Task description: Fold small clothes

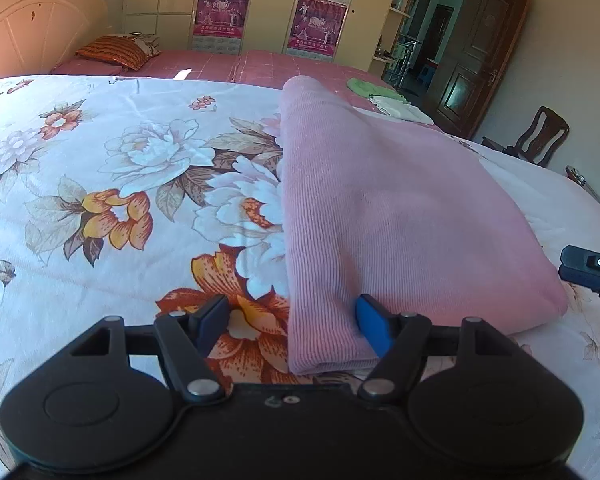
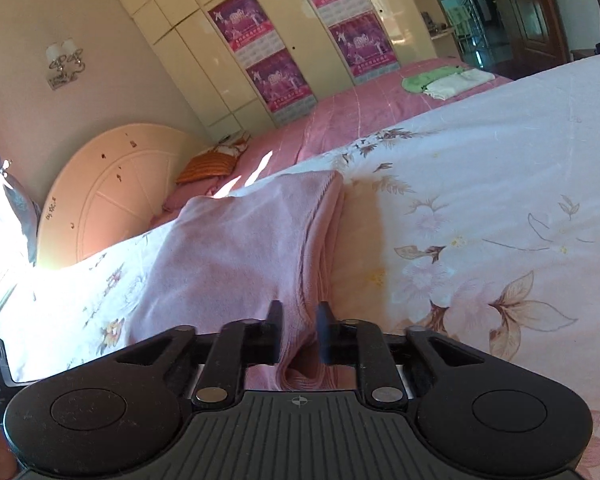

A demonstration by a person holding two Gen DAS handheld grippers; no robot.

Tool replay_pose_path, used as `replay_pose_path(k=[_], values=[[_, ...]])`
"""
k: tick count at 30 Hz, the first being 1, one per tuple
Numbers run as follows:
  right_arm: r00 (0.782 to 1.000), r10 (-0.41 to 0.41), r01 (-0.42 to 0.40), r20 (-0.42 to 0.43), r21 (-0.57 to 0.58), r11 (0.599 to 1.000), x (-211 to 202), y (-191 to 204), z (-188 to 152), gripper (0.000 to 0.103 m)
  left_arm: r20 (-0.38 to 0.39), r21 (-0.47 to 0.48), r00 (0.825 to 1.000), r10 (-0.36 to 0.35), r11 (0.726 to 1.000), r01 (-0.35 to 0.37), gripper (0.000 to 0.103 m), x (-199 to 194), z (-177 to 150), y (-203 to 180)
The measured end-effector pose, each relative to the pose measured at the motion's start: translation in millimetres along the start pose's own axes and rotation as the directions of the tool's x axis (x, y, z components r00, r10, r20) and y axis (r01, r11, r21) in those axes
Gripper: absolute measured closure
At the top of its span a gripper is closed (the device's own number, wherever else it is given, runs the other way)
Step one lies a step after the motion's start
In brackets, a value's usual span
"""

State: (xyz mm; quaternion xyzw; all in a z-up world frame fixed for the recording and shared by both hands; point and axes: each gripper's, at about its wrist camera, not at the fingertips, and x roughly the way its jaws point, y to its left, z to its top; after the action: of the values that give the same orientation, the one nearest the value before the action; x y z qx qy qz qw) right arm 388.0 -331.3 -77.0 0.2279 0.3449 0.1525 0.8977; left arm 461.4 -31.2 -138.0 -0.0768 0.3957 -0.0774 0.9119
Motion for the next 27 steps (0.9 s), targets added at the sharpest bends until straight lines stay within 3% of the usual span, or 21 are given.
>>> replay_pose_path(k=[1,3,4,8,13,16,19,21,24,27], values=[[1.0,-0.005,0.005,-0.022,-0.006,1.0,6,-1,-1,0.046,0.0,-0.004,1.0,0.001,1.0,-0.001,0.032,0,0,0],[0.996,-0.043,0.042,-0.074,-0.01,0.999,19,-5,-7,0.048,0.001,-0.004,1.0,0.004,1.0,-0.004,0.032,-1,-1,-1],[0.992,-0.083,0.082,-0.099,-0.015,0.997,26,-9,-10,0.056,0.002,-0.005,1.0,0.004,1.0,-0.004,0.032,-1,-1,-1],[0.996,-0.042,0.047,-0.074,0.065,0.997,20,-22,-12,0.057,-0.007,-0.009,1.0,0.009,1.0,-0.009,0.033,-5,2,-2],[0.998,0.066,-0.066,0.006,0.171,0.983,7,-37,10,0.057,0.079,-0.087,0.991,-0.103,0.99,0.11,0.034,-16,26,9],[0.996,0.082,-0.084,0.021,0.214,0.973,20,-50,32,0.057,0.024,-0.125,0.984,-0.174,0.977,0.176,0.033,10,50,16],[0.994,0.105,-0.094,-0.031,0.253,0.963,42,-61,48,0.057,-0.038,-0.201,0.974,-0.225,0.956,0.213,0.033,39,64,24],[0.995,0.096,-0.087,-0.03,0.233,0.969,45,-57,53,0.057,-0.03,-0.185,0.981,-0.192,0.965,0.183,0.033,45,67,21],[0.99,0.14,-0.139,0.004,0.124,0.982,40,-38,55,0.057,-0.033,-0.151,0.986,-0.166,0.976,0.159,0.032,54,69,17],[0.997,0.068,-0.067,-0.033,0.026,0.997,63,-22,56,0.058,-0.018,-0.156,0.986,-0.166,0.974,0.161,0.032,58,78,17]])
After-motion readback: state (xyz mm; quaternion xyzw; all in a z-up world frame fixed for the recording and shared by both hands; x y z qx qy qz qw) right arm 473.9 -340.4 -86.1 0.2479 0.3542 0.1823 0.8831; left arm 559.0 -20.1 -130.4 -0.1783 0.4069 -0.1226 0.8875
